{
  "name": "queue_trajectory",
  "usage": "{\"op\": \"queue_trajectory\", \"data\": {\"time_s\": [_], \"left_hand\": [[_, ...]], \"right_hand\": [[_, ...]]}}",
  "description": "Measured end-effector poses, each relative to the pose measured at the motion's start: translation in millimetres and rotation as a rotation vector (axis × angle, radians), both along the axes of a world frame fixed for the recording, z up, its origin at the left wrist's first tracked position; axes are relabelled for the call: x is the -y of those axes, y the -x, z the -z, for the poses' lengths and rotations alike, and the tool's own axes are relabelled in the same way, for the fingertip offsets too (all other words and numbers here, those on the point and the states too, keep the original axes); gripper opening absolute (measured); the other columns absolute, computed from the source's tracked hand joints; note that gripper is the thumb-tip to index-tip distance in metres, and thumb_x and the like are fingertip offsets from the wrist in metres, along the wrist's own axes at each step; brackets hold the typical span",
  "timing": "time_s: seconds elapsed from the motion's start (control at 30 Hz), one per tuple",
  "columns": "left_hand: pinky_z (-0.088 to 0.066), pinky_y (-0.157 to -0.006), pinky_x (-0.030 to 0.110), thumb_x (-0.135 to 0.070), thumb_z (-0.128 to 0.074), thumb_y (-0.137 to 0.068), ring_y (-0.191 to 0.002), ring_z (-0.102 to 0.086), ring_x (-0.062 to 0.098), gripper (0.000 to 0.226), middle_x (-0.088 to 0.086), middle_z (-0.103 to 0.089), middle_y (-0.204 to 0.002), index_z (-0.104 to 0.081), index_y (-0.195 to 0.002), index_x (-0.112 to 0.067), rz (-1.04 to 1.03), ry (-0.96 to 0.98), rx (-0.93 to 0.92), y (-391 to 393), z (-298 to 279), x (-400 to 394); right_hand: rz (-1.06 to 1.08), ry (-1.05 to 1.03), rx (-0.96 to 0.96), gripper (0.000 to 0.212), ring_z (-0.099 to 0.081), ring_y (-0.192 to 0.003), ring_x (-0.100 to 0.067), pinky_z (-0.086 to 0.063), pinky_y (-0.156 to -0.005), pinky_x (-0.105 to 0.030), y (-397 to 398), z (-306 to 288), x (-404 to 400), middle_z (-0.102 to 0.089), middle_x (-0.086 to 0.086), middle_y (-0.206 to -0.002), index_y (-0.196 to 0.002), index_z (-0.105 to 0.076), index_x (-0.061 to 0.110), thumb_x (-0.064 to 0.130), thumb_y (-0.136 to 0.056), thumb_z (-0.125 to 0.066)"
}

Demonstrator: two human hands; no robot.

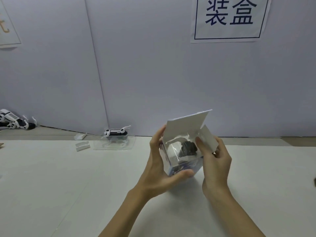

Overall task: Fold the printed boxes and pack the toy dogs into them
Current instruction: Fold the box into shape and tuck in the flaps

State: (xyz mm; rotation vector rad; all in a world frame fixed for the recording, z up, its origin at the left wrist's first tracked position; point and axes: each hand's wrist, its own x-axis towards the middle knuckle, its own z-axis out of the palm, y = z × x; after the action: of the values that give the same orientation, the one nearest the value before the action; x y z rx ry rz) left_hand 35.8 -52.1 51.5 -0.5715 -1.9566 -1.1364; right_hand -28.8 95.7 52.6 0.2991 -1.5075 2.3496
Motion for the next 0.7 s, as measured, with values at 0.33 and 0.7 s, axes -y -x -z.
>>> {"op": "queue_trajectory", "data": {"time_s": [0.33, 0.7], "left_hand": [[-0.053, -0.099, 0.063, -0.047, -0.07, -0.093, -0.132, -0.058, 0.031, 0.046, -0.002, -0.057, -0.141, -0.052, -0.135, -0.043, -0.054, -0.341, 0.106, 4.7, 2.4, 2.2], [-0.065, -0.079, 0.048, -0.05, -0.064, -0.094, -0.126, -0.061, 0.029, 0.027, -0.009, -0.061, -0.131, -0.066, -0.119, -0.041, -0.023, -0.403, 0.154, 7.4, 4.2, 11.4]], "right_hand": [[-0.073, -0.286, -0.201, 0.056, -0.065, -0.122, -0.021, -0.057, -0.098, -0.052, -17.9, -5.6, 7.8, -0.063, 0.001, -0.138, -0.141, -0.051, 0.042, 0.067, -0.091, -0.05], [-0.14, -0.387, -0.274, 0.03, -0.065, -0.123, -0.026, -0.054, -0.094, -0.063, -8.5, -5.1, -0.8, -0.066, 0.012, -0.131, -0.116, -0.069, 0.053, 0.053, -0.101, -0.042]]}}
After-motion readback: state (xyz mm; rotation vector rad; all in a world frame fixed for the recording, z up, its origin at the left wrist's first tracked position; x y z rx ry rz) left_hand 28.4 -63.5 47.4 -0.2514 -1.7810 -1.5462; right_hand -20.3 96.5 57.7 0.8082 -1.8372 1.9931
